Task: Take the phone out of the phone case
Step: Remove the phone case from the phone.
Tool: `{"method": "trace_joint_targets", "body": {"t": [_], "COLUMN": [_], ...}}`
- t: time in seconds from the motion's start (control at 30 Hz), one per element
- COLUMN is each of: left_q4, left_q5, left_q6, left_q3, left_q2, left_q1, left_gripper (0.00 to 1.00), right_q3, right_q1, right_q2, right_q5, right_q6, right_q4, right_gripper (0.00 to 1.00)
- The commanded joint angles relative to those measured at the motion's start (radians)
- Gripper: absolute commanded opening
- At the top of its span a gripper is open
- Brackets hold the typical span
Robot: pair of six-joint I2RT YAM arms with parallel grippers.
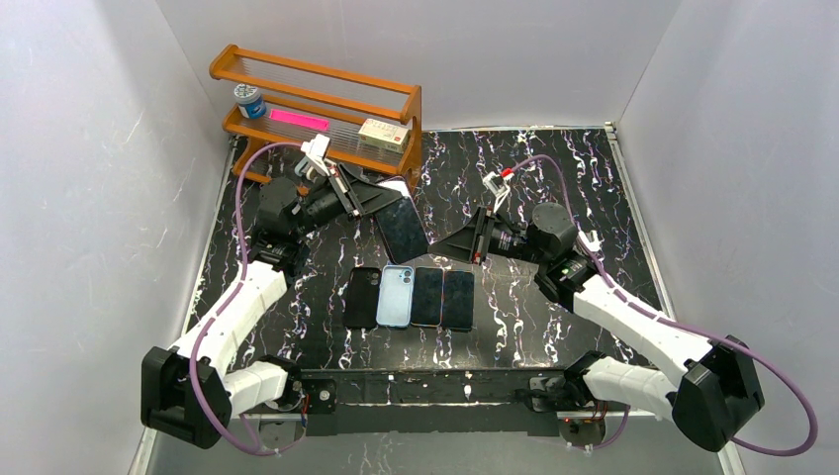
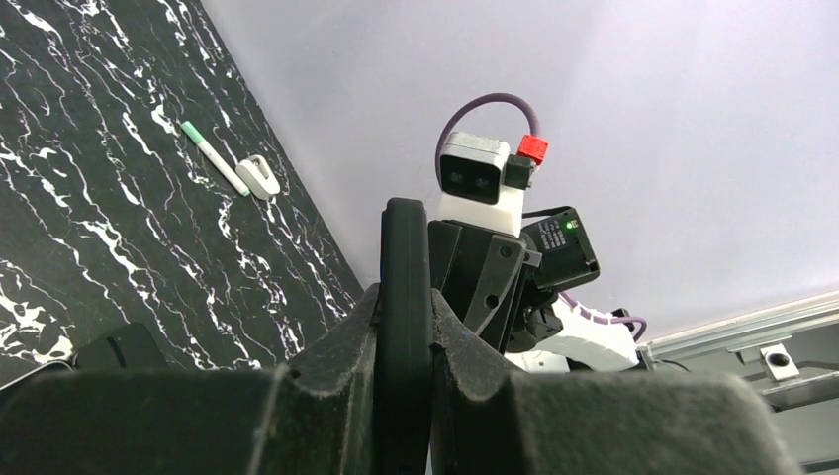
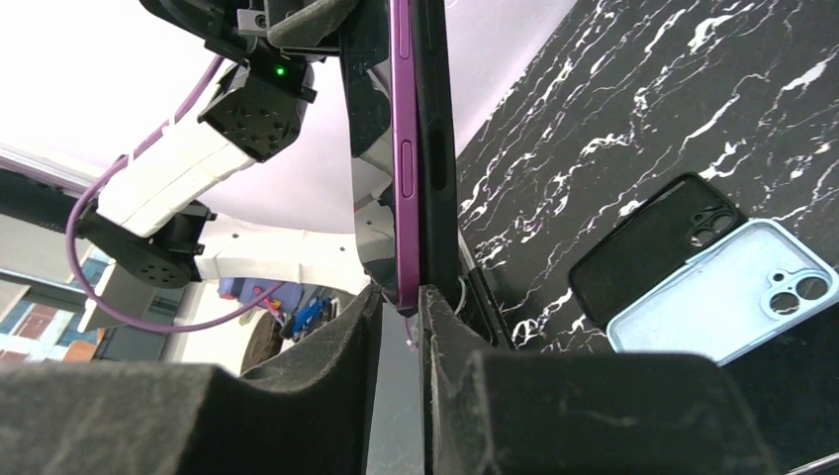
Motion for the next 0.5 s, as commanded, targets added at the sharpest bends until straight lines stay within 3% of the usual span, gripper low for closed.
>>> {"method": "trace_joint_targets", "body": {"t": [0.0,0.47], "left_q4": [0.063,0.11], "left_q5": [0.011,-0.051], "left_q6": [-0.016,-0.062], "left_q3": [-0.004,-0.054], "left_q2": [-0.046,-0.073], "left_q1": [-0.004,-0.086], "left_gripper": [0.0,0.0], "right_q3": [0.0,0.049], "right_q1": [0.003,0.003], "right_q2": [0.003,0.119], "right_q5": [-0.032,-0.062], "right_q6": [0.054,0.143], "right_q4": [0.166,0.368], "right_gripper": [0.26,0.28]}}
